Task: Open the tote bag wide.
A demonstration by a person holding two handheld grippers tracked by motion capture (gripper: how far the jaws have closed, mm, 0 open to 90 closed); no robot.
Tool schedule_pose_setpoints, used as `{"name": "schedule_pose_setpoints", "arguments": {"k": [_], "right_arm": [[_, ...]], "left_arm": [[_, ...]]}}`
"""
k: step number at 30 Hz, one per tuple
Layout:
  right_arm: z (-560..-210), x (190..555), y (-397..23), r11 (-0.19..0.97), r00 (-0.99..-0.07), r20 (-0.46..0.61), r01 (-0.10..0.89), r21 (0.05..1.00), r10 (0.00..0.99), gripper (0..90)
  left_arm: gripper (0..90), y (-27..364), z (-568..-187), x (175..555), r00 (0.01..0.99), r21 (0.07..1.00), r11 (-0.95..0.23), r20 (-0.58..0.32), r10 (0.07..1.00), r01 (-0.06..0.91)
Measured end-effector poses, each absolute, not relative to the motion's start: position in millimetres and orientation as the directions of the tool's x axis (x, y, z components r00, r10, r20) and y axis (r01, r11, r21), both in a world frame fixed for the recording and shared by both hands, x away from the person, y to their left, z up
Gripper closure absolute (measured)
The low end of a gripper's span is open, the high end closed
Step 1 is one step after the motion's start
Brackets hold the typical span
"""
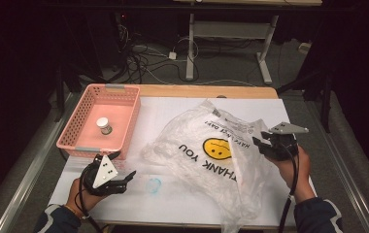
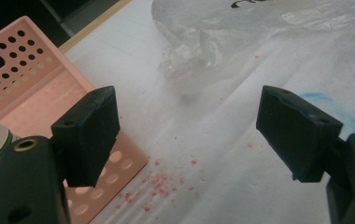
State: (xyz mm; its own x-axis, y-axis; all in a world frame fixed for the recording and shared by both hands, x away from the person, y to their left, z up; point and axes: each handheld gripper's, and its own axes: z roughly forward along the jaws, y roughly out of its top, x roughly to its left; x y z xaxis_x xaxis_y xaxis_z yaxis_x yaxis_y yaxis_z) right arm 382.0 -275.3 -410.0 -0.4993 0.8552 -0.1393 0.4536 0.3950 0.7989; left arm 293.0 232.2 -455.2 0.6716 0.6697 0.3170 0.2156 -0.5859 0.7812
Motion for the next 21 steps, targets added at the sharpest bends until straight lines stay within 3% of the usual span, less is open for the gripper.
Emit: {"name": "schedule_pose_setpoints", "arguments": {"k": [5,10,16,21], "right_arm": [[-392,351,-235,0.495,-0.617,-0.205,0.345,0.797,0.76,47.5],[-383,341,-222,0.531,-0.548,-0.308,0.309,0.789,0.777,41.3],[-363,332,-237,0.428,-0.451,-0.286,0.251,0.868,0.845,37.8],[-361,326,-232,0.406,-0.52,-0.241,0.229,0.885,0.819,38.3]], "left_arm": [[20.9,232,-455,293,0.668,0.78,-0.586,0.318,0.673,0.218],[20.9,233,-454,290,0.667,0.78,-0.588,0.323,0.671,0.215],[20.8,234,-455,291,0.666,0.779,-0.586,0.318,0.675,0.223],[20.8,232,-455,292,0.671,0.777,-0.589,0.318,0.67,0.22]]}}
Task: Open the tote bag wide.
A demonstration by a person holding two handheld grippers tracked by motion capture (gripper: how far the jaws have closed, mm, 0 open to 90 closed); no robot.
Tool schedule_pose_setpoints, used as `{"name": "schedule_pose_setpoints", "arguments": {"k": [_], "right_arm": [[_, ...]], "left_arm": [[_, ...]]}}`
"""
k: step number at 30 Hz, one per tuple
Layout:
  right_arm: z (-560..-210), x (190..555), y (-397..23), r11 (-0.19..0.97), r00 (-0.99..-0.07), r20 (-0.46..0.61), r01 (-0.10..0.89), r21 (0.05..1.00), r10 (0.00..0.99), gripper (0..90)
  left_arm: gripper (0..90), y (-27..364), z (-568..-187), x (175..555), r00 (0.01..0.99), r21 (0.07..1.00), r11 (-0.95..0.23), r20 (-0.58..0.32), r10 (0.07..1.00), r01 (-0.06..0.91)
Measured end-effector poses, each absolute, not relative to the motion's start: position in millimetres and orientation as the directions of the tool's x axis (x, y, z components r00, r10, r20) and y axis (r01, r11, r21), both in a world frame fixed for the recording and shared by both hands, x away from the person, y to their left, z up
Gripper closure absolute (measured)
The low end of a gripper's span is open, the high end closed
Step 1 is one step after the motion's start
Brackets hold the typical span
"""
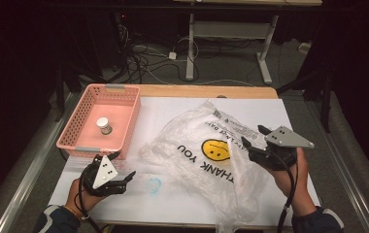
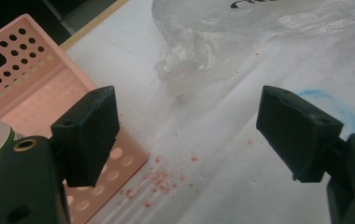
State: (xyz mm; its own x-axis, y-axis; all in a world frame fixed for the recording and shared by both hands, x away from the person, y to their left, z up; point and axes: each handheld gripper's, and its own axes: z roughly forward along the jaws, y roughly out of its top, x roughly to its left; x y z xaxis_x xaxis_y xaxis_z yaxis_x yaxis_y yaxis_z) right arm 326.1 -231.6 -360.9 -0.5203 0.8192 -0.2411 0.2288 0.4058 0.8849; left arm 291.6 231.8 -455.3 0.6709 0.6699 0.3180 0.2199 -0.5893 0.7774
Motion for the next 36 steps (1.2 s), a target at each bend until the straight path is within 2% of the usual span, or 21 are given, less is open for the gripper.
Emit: {"name": "schedule_pose_setpoints", "arguments": {"k": [2,3,5,6,7,10,11,12,14,17,21,22,23,24,25,26,27,31,36], "right_arm": [[-364,323,-222,0.413,-0.572,-0.221,0.23,0.881,0.79,38.3],[-369,321,-211,0.418,-0.629,-0.192,0.233,0.878,0.753,39.3],[-371,320,-206,0.424,-0.653,-0.182,0.232,0.875,0.735,39.5],[-380,317,-188,0.456,-0.722,-0.165,0.228,0.86,0.672,41.9],[-380,317,-188,0.456,-0.722,-0.165,0.228,0.86,0.672,41.9],[-401,312,-157,0.538,-0.813,-0.154,0.216,0.815,0.561,44.4],[-401,312,-157,0.538,-0.813,-0.154,0.216,0.815,0.561,44.4],[-416,310,-139,0.6,-0.856,-0.156,0.204,0.773,0.492,45.2],[-421,310,-134,0.618,-0.864,-0.158,0.203,0.759,0.478,45.3],[-446,310,-114,0.699,-0.895,-0.167,0.195,0.688,0.414,45.1],[-458,312,-107,0.742,-0.897,-0.193,0.191,0.642,0.398,45.8],[-465,314,-105,0.766,-0.898,-0.197,0.202,0.61,0.394,54.1],[-466,314,-105,0.774,-0.897,-0.202,0.206,0.598,0.394,58.7],[-466,314,-105,0.774,-0.897,-0.202,0.206,0.598,0.394,58.7],[-469,316,-104,0.775,-0.895,-0.199,0.215,0.594,0.4,64.6],[-471,320,-106,0.77,-0.894,-0.179,0.234,0.594,0.41,74.5],[-471,320,-106,0.77,-0.894,-0.179,0.234,0.594,0.41,74.5],[-467,327,-109,0.743,-0.877,-0.179,0.252,0.621,0.447,87.6],[-458,337,-113,0.7,-0.858,-0.166,0.268,0.662,0.486,90.0]], "left_arm": [[20.7,231,-455,292,0.672,0.775,-0.592,0.32,0.668,0.22],[20.7,231,-455,291,0.672,0.774,-0.593,0.32,0.668,0.221],[20.7,232,-455,291,0.672,0.775,-0.591,0.318,0.669,0.222],[20.7,231,-456,291,0.672,0.775,-0.592,0.318,0.668,0.221],[20.7,231,-456,291,0.673,0.774,-0.593,0.319,0.667,0.221],[20.7,231,-456,291,0.676,0.774,-0.594,0.319,0.664,0.219],[20.7,231,-456,291,0.677,0.774,-0.595,0.319,0.663,0.218],[20.7,230,-456,291,0.678,0.774,-0.594,0.318,0.662,0.218],[20.7,230,-456,291,0.68,0.773,-0.596,0.318,0.661,0.218],[20.7,230,-457,291,0.68,0.77,-0.599,0.32,0.66,0.219],[20.7,229,-458,291,0.68,0.762,-0.609,0.328,0.656,0.219],[20.7,229,-458,292,0.68,0.762,-0.609,0.328,0.656,0.219],[20.6,229,-458,292,0.68,0.762,-0.609,0.329,0.656,0.219],[20.6,228,-458,292,0.679,0.762,-0.61,0.33,0.656,0.219],[20.6,228,-458,291,0.68,0.761,-0.611,0.331,0.655,0.218],[20.6,228,-458,291,0.68,0.76,-0.612,0.331,0.654,0.218],[20.6,228,-458,291,0.68,0.76,-0.612,0.332,0.654,0.218],[20.6,228,-458,291,0.679,0.759,-0.613,0.332,0.655,0.22],[20.6,228,-458,291,0.679,0.758,-0.614,0.332,0.654,0.22]]}}
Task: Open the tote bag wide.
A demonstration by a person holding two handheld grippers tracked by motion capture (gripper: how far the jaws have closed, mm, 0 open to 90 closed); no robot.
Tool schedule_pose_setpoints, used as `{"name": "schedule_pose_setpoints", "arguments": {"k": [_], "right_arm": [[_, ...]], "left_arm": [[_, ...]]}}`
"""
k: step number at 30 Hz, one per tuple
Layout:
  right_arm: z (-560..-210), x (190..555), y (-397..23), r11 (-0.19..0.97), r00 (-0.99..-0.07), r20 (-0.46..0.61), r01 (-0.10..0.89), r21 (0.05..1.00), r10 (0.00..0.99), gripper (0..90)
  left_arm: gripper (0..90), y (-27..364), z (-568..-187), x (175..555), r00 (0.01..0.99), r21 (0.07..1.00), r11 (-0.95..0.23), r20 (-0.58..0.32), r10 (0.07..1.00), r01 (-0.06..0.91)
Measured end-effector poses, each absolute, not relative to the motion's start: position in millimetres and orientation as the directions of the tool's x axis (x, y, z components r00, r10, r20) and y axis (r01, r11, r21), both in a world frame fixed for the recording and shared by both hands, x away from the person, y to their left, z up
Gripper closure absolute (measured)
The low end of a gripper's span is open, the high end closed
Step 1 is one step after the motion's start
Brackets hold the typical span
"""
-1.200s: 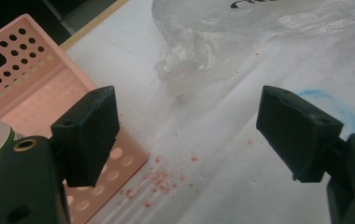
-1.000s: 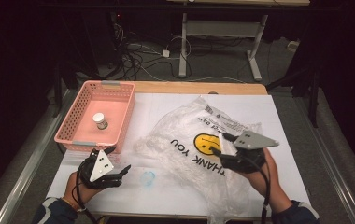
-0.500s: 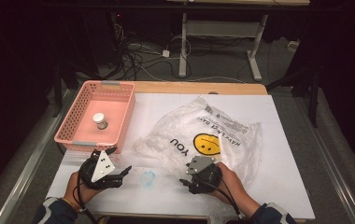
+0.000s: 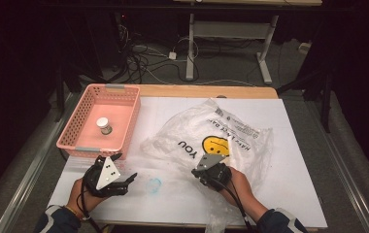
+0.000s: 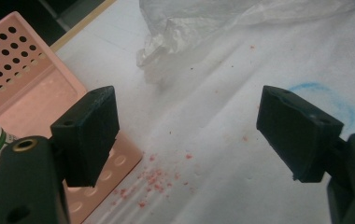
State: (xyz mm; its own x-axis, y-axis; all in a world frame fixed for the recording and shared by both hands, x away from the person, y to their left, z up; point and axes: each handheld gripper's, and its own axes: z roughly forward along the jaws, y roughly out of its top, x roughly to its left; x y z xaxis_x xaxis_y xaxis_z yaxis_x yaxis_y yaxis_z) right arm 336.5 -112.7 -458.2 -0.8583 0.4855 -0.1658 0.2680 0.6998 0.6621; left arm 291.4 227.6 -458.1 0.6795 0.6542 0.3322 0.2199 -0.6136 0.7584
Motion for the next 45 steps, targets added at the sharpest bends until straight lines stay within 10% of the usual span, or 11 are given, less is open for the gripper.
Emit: {"name": "schedule_pose_setpoints", "arguments": {"k": [24,45], "right_arm": [[-344,378,-129,0.551,-0.698,-0.336,0.101,0.828,0.632,90.0],[-353,361,-132,0.507,-0.735,-0.288,0.087,0.858,0.614,90.0]], "left_arm": [[20.6,241,-410,317,0.581,0.811,-0.554,0.362,0.729,0.189],[19.6,285,-408,472,0.455,0.534,-0.545,0.305,0.837,0.646]]}}
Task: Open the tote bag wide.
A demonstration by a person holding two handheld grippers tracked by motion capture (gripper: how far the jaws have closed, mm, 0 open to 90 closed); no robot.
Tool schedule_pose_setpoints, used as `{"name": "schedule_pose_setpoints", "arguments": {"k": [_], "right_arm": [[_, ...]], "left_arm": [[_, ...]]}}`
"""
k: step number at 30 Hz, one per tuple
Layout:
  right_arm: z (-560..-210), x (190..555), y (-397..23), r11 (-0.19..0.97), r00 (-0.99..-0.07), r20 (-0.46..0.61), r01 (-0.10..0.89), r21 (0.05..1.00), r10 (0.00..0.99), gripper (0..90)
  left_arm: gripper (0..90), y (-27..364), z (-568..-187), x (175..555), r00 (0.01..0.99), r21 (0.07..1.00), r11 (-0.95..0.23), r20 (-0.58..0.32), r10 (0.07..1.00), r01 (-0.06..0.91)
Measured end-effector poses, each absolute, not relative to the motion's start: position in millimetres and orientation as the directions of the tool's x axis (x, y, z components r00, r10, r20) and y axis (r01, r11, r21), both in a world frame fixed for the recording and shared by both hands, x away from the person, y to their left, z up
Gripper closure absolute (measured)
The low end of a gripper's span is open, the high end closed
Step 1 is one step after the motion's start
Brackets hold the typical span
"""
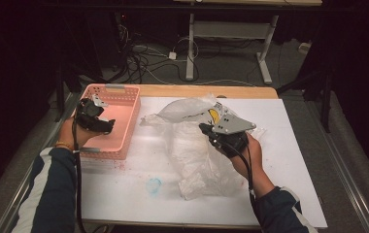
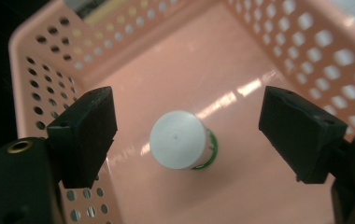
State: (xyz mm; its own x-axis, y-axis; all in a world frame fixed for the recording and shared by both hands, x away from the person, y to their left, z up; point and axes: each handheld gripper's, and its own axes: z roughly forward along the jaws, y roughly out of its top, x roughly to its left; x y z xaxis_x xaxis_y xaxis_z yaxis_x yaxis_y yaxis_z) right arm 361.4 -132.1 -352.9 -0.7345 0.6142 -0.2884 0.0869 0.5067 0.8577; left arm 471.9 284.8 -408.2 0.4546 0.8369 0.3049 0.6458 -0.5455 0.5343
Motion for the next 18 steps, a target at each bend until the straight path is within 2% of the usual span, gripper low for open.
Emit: {"name": "schedule_pose_setpoints", "arguments": {"k": [5,8,9,12,13,15,18], "right_arm": [[-354,362,-139,0.501,-0.736,-0.279,0.093,0.86,0.616,90.0],[-353,362,-143,0.495,-0.738,-0.271,0.098,0.863,0.619,90.0],[-353,362,-144,0.495,-0.737,-0.27,0.1,0.863,0.619,90.0],[-354,361,-145,0.497,-0.739,-0.269,0.102,0.862,0.618,90.0],[-354,361,-145,0.497,-0.74,-0.268,0.102,0.862,0.617,90.0],[-355,361,-145,0.496,-0.74,-0.264,0.107,0.862,0.619,90.0],[-356,362,-145,0.495,-0.741,-0.261,0.11,0.862,0.618,90.0]], "left_arm": [[22.4,290,-426,492,0.476,0.469,-0.531,0.242,0.846,0.706],[29.5,297,-437,500,0.464,0.439,-0.503,0.2,0.863,0.745],[36.6,299,-439,503,0.462,0.419,-0.496,0.188,0.867,0.761],[37.4,301,-441,508,0.464,0.395,-0.492,0.172,0.869,0.776],[42.0,301,-442,508,0.47,0.385,-0.495,0.164,0.867,0.779],[44.3,301,-444,510,0.486,0.359,-0.506,0.151,0.861,0.785],[48.0,300,-441,510,0.5,0.378,-0.513,0.139,0.855,0.771]]}}
